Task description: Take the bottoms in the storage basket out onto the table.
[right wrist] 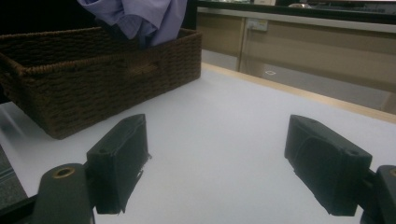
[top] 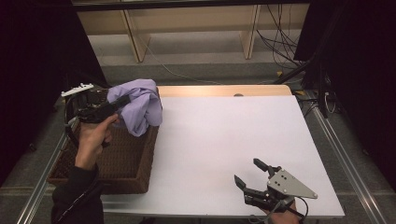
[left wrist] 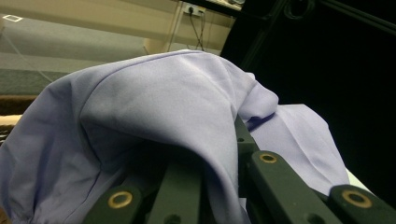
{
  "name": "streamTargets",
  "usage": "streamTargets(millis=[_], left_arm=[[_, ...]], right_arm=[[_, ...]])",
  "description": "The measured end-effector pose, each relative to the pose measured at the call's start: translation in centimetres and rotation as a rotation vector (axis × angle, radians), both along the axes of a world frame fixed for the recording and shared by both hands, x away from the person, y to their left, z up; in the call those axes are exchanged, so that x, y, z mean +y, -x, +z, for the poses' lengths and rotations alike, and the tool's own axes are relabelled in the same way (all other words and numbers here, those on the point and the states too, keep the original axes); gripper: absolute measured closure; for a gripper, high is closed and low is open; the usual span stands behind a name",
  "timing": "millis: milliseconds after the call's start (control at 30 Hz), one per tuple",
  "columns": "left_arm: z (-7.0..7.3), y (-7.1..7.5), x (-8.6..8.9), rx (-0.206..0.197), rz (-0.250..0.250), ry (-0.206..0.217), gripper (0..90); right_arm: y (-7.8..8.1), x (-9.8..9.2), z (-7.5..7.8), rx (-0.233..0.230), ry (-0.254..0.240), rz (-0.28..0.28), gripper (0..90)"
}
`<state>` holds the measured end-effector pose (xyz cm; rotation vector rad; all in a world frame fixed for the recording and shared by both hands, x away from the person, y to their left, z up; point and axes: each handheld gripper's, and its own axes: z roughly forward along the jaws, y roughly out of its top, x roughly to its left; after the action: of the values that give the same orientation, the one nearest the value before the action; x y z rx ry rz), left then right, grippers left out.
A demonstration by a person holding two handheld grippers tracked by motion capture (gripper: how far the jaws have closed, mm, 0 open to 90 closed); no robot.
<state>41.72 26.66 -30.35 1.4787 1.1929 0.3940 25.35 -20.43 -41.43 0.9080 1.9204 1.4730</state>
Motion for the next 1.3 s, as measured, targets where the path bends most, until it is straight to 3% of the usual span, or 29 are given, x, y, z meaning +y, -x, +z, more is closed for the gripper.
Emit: streamTargets(millis=[600,933,1300], left_arm=[[0.4,0.3,-2.9,-0.008,-0.119,0.043,85.4],[0.8,0.7,-4.4,-0.005,-0.208,0.107,85.4],[0.7,0.7,-5.8,0.003,-0.254,0.112,85.3]], right_arm=[[0.1,0.0,0.0,-0.003,0.005,0.003,22.1],[0.1,0.1,0.0,-0.004,0.005,0.003,22.2],[0.1,0.1,0.0,-0.003,0.007,0.004,22.2]])
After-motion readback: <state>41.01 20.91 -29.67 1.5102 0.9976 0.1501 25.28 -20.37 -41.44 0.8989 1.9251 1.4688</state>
